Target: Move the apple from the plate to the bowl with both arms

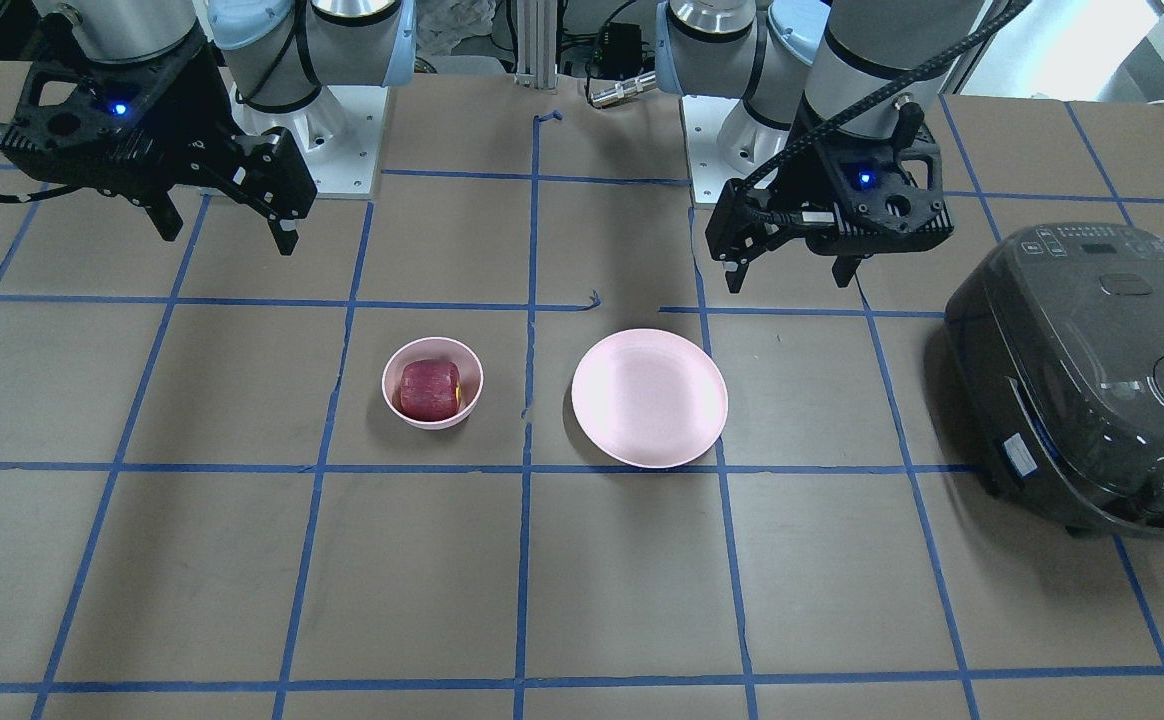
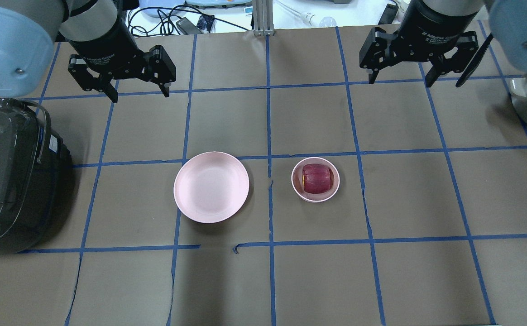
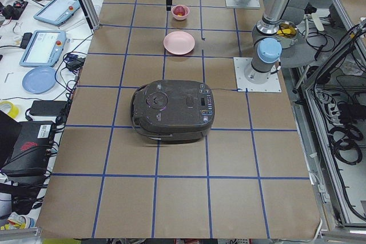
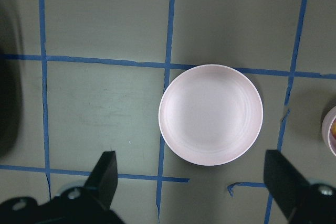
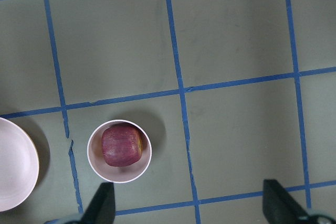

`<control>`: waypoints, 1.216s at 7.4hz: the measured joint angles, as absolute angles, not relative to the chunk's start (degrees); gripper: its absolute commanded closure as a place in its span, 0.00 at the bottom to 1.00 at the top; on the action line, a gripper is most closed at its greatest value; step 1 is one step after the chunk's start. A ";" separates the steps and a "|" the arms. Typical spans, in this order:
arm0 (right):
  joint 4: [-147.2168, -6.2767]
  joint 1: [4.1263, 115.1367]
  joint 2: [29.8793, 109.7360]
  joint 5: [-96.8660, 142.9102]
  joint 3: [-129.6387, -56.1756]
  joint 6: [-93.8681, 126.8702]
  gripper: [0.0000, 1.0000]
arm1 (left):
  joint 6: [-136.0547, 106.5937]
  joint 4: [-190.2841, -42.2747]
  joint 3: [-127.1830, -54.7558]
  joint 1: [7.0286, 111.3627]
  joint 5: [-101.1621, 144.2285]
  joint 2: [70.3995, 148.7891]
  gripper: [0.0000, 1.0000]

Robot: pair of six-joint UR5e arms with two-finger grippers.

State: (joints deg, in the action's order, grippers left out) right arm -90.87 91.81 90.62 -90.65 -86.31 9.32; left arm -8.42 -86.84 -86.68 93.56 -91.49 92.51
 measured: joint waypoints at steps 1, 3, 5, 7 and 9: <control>-90.92 91.81 90.62 -90.64 -86.31 9.31 0.00 | -8.40 -86.66 -86.82 93.58 -91.57 92.41 0.00; -91.16 91.98 90.59 -90.60 -86.33 9.32 0.00 | -7.89 -86.58 -86.90 93.51 -91.64 92.32 0.00; -91.22 92.08 90.60 -90.52 -86.37 9.26 0.00 | -6.61 -86.55 -86.81 93.42 -91.63 92.29 0.00; -91.15 92.09 90.70 -90.47 -86.32 9.23 0.00 | -4.95 -86.57 -86.41 92.76 -91.95 92.28 0.00; -90.92 92.11 90.87 -90.52 -86.31 9.23 0.00 | -4.34 -86.63 -86.44 91.64 -91.83 92.26 0.00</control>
